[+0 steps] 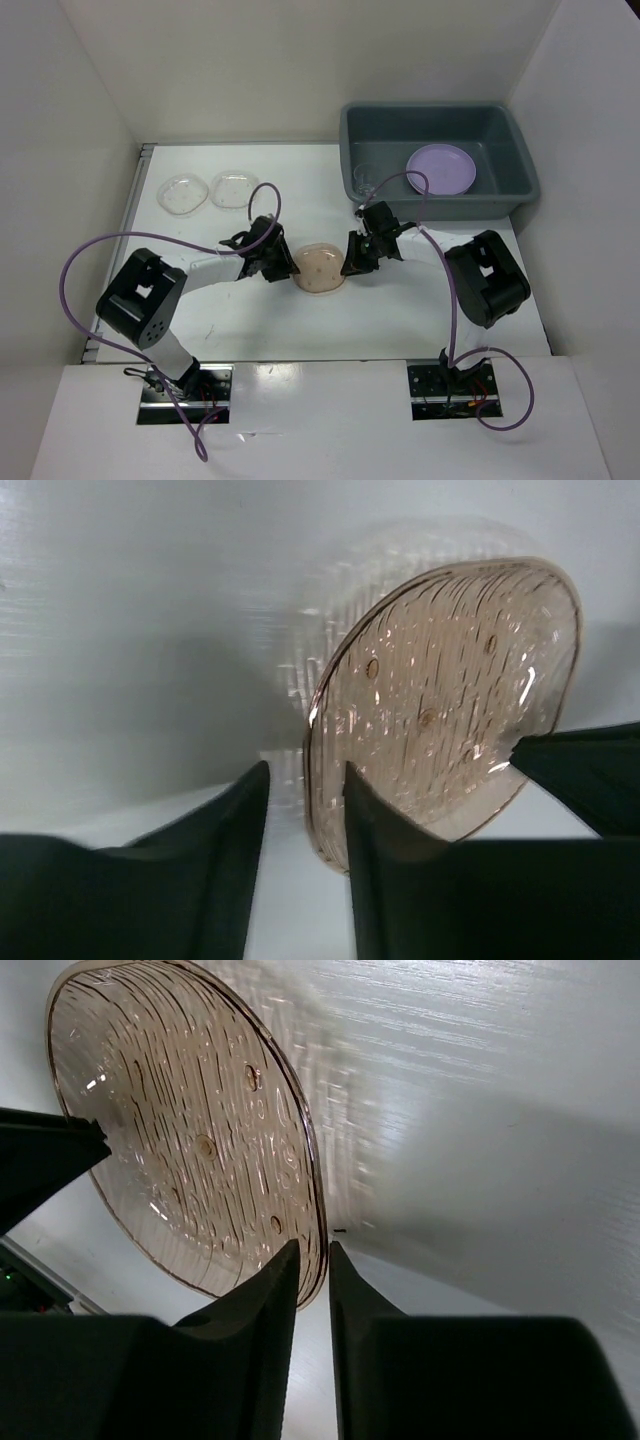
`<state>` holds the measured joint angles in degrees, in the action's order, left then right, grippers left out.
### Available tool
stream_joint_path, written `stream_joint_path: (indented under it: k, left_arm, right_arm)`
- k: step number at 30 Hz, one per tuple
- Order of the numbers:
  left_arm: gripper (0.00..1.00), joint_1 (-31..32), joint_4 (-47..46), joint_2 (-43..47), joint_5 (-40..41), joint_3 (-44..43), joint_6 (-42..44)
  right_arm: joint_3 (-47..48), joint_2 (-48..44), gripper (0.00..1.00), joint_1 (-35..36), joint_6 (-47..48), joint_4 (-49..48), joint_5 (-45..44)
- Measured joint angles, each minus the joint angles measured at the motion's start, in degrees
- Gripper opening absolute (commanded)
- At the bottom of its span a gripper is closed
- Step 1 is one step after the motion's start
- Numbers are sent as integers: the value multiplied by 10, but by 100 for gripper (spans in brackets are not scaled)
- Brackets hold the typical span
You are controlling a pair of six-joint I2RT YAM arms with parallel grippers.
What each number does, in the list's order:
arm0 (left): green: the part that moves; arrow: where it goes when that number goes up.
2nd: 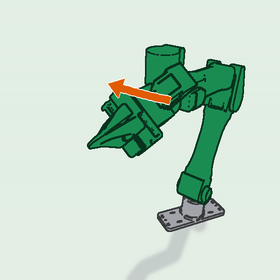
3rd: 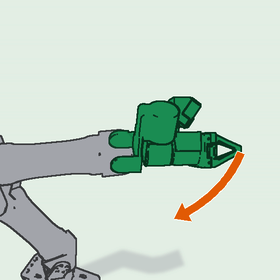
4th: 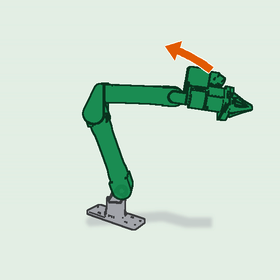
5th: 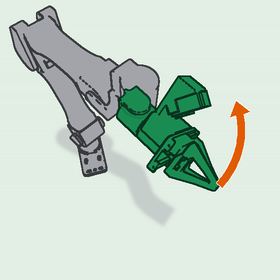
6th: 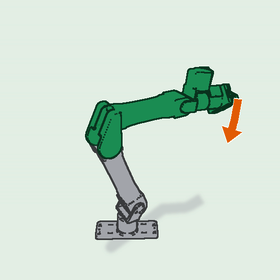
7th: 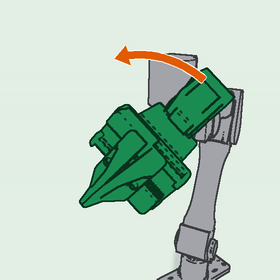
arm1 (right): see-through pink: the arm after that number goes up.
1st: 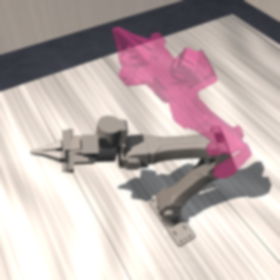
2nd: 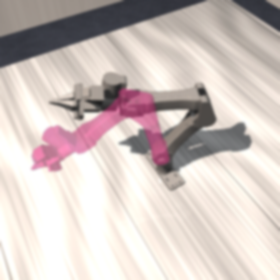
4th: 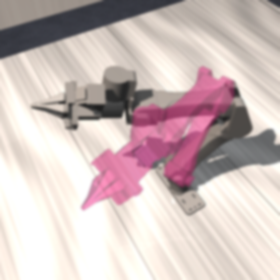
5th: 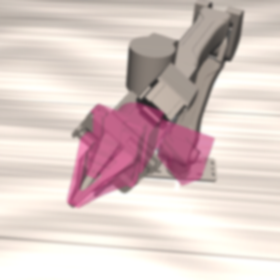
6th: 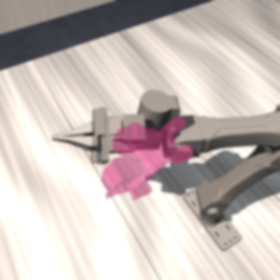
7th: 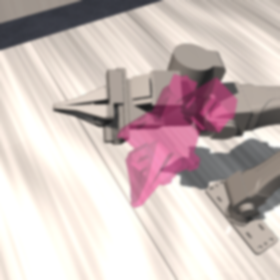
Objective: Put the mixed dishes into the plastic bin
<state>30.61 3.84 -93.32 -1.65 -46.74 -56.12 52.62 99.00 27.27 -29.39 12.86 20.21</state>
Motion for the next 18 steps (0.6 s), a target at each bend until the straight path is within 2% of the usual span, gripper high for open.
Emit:
stream_joint_path:
  k: [1,3,7,13,18]
  left_arm:
    - [75,0,0,0,0,0,3]
    - [100,0,-11,2,-11,-5,4]
    - [100,0,-19,1,-8,-15,5]
    - [100,-9,12,30,14,-15,5]
    - [100,-71,45,158,35,-14,5]
  right_arm:
    - [0,0,20,0,0,0,-1]
    - [0,1,16,0,0,-1,-1]
    - [1,2,0,1,-1,-2,-7]
    - [6,1,0,2,-4,2,-17]
    - [9,-44,0,1,-11,42,-49]
